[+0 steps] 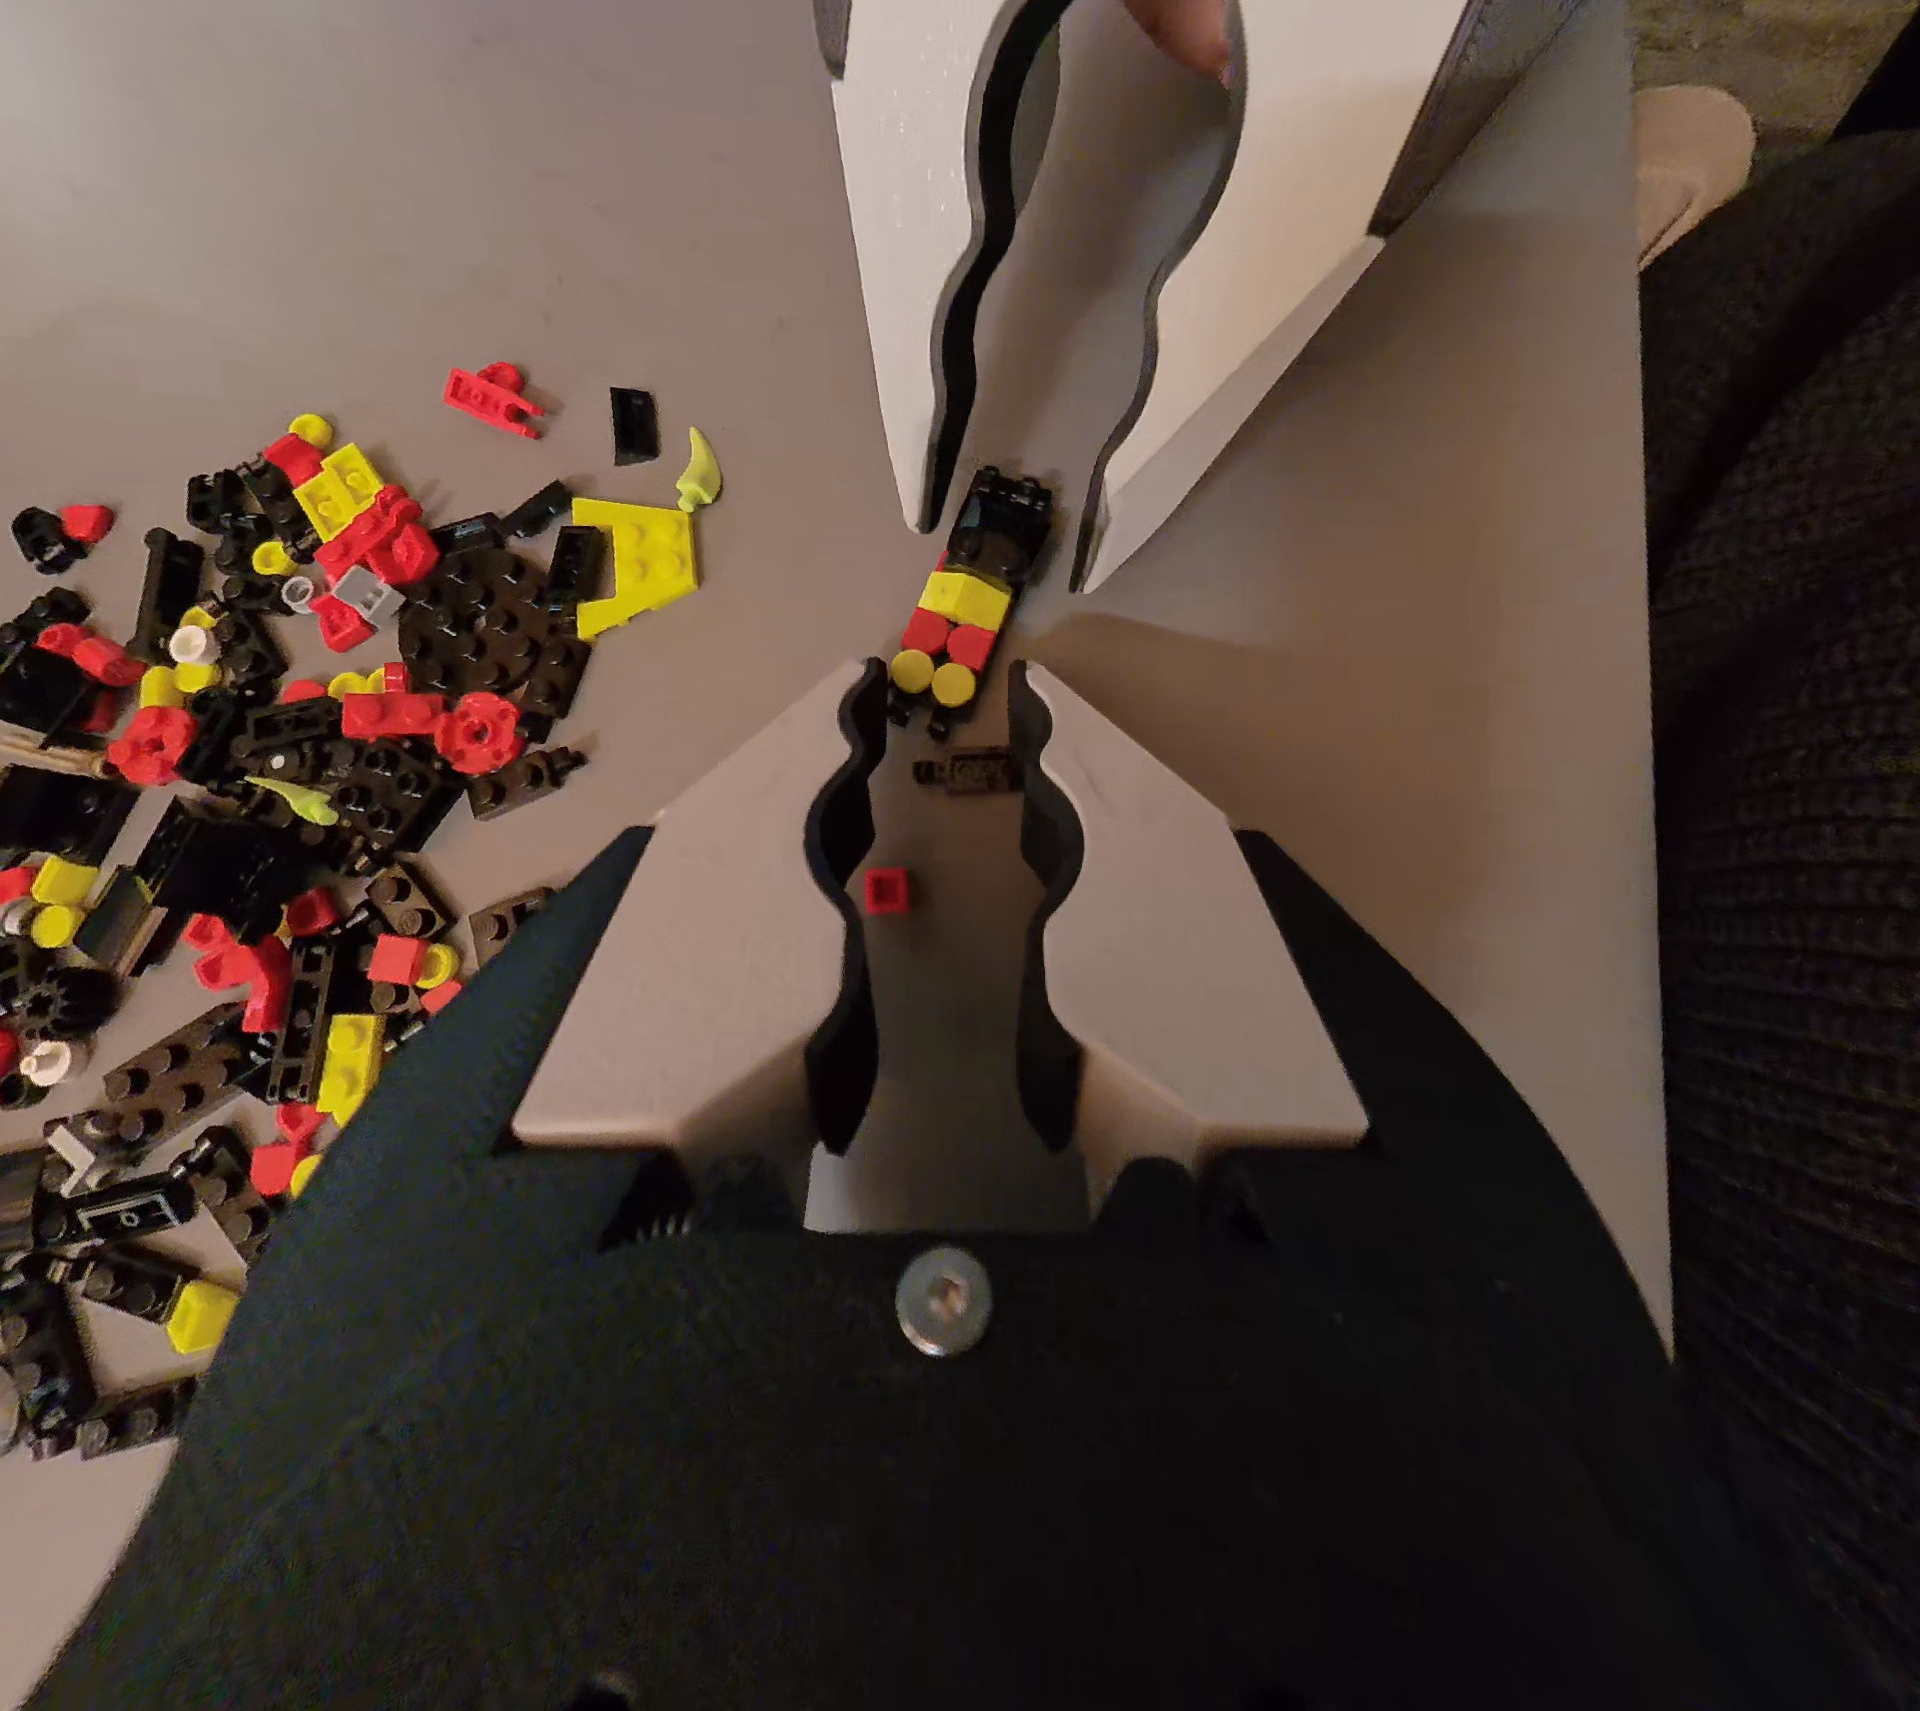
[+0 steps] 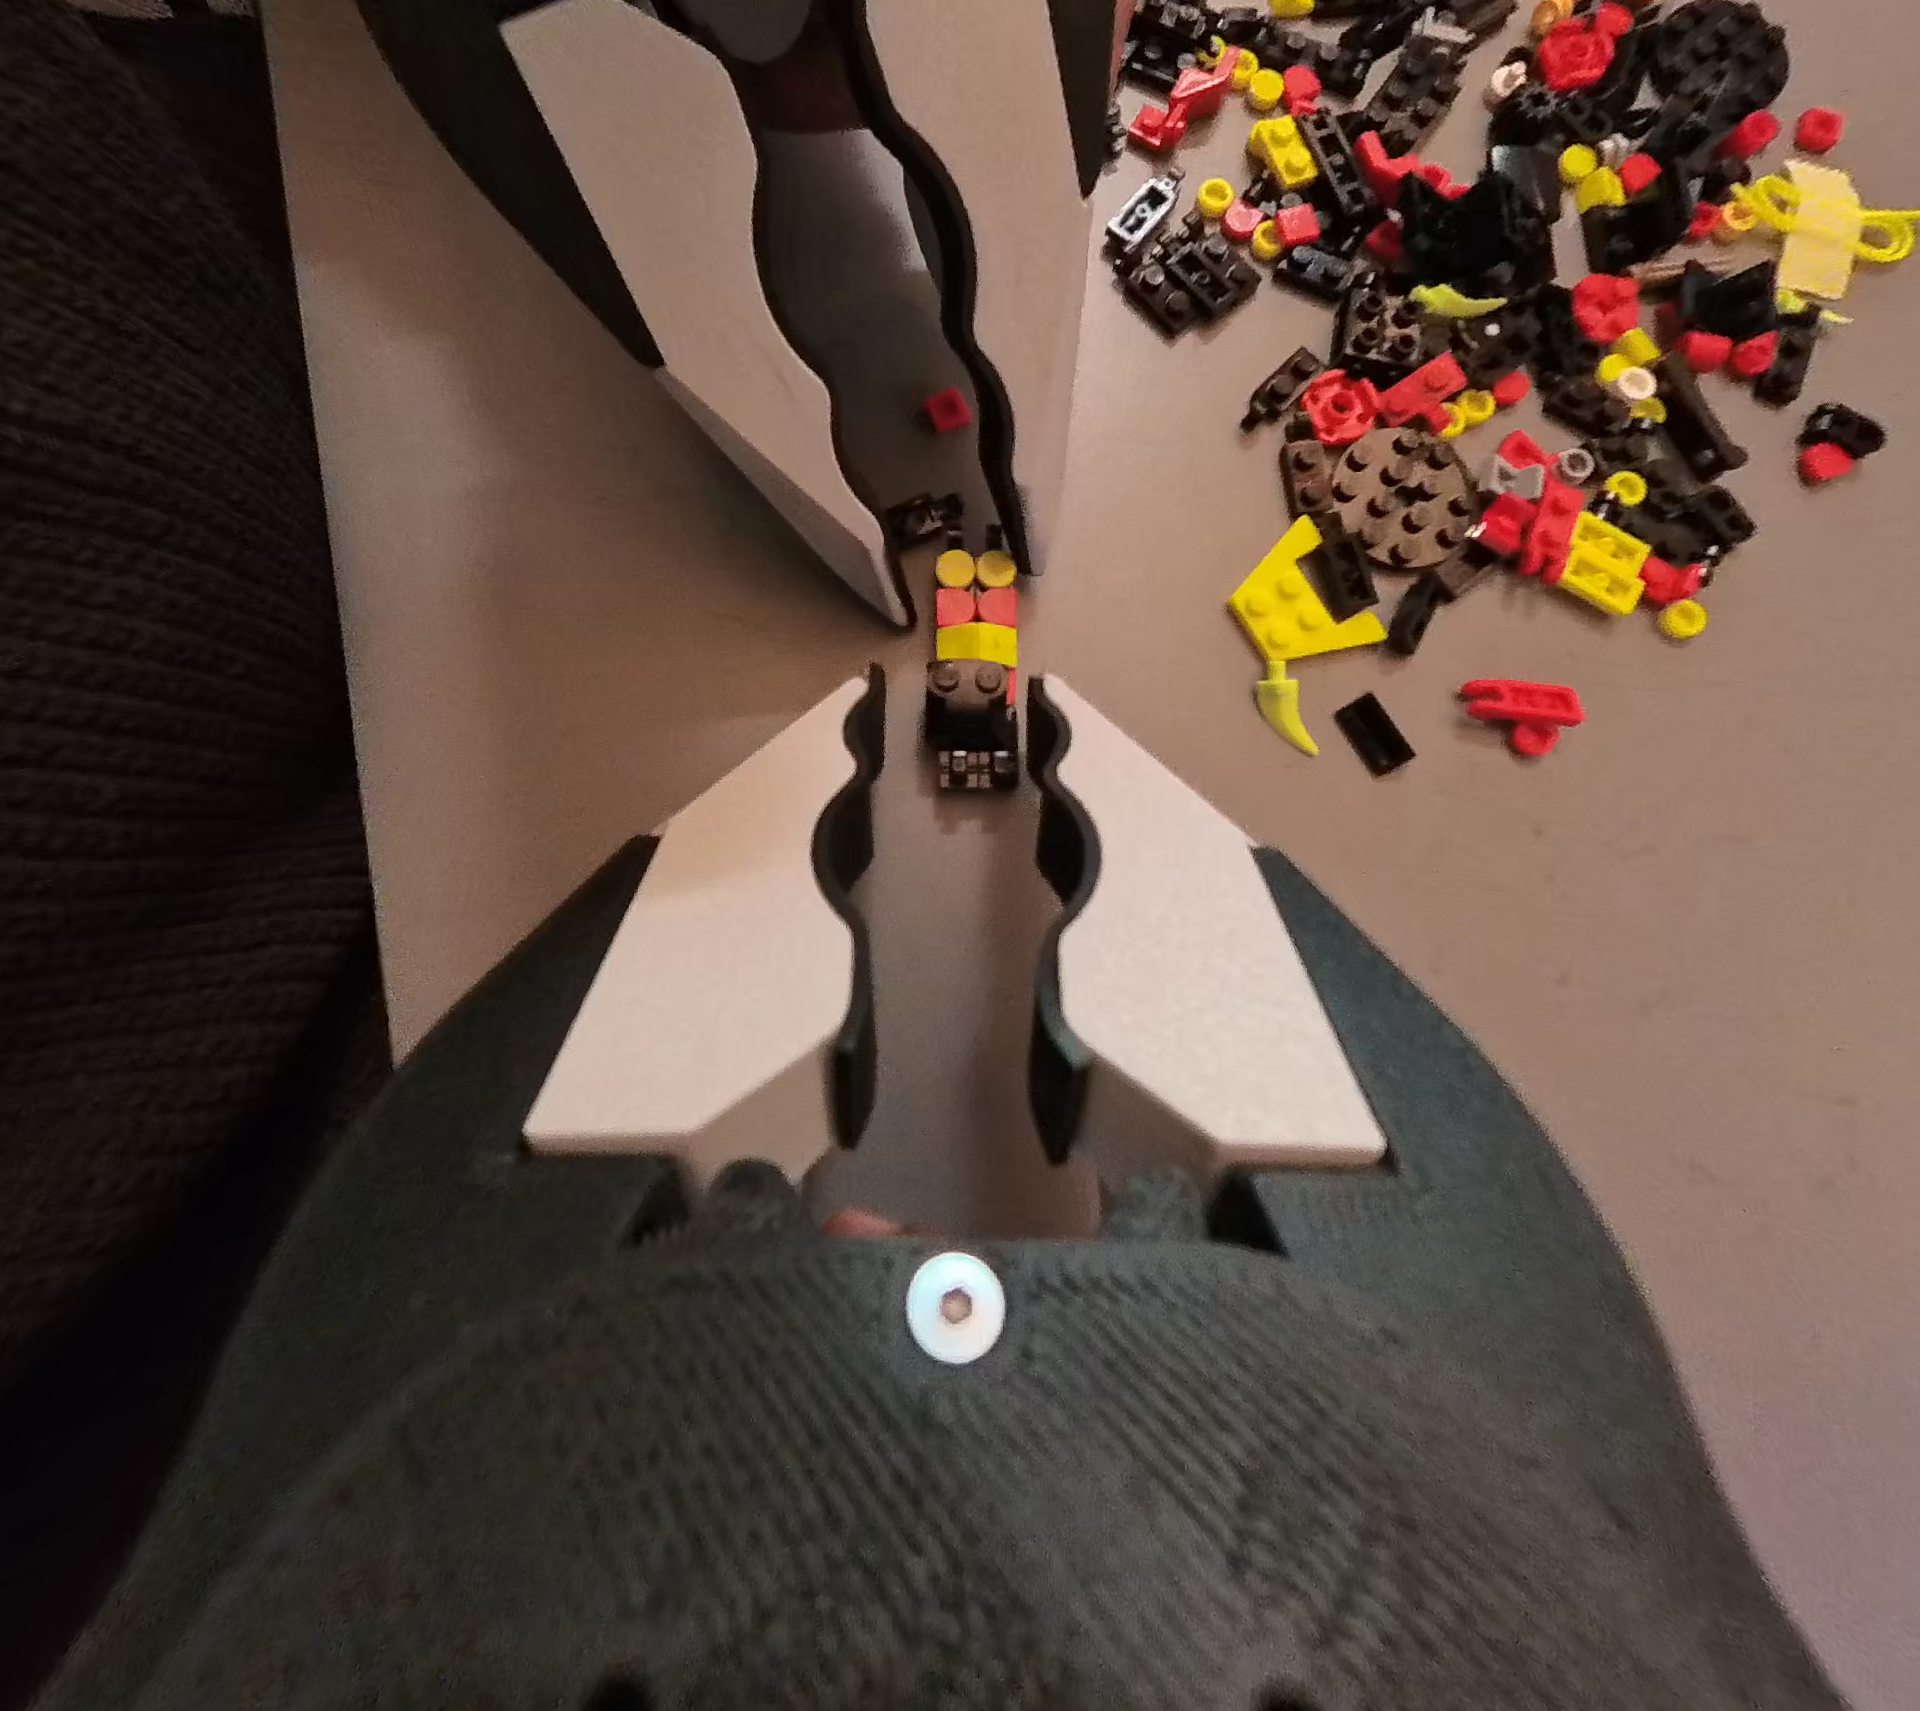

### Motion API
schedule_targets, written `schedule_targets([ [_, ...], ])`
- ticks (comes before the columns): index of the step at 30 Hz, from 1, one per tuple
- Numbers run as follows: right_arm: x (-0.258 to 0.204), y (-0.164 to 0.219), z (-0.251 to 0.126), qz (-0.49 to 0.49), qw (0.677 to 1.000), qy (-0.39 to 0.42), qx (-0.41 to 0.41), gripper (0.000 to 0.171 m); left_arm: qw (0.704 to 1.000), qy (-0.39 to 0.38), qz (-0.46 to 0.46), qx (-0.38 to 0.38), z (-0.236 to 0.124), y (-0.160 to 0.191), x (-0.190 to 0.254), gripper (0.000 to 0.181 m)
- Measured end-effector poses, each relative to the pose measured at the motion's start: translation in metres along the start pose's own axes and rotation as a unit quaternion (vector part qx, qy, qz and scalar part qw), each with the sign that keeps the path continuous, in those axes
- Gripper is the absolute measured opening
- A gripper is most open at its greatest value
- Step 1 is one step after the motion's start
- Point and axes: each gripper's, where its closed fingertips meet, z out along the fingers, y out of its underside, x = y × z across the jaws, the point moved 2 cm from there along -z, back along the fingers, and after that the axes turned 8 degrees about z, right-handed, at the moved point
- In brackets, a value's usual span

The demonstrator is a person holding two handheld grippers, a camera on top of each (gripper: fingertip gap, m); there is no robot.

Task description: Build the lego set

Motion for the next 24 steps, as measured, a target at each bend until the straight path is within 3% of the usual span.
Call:
schedule_targets([
  [24,0.0032,0.0020,-0.0042,-0.012,1.000,-0.015,0.000,0.014,1.000,0.004,0.001,-0.001,0.0002,0.0004,0.0008,0.019],
])
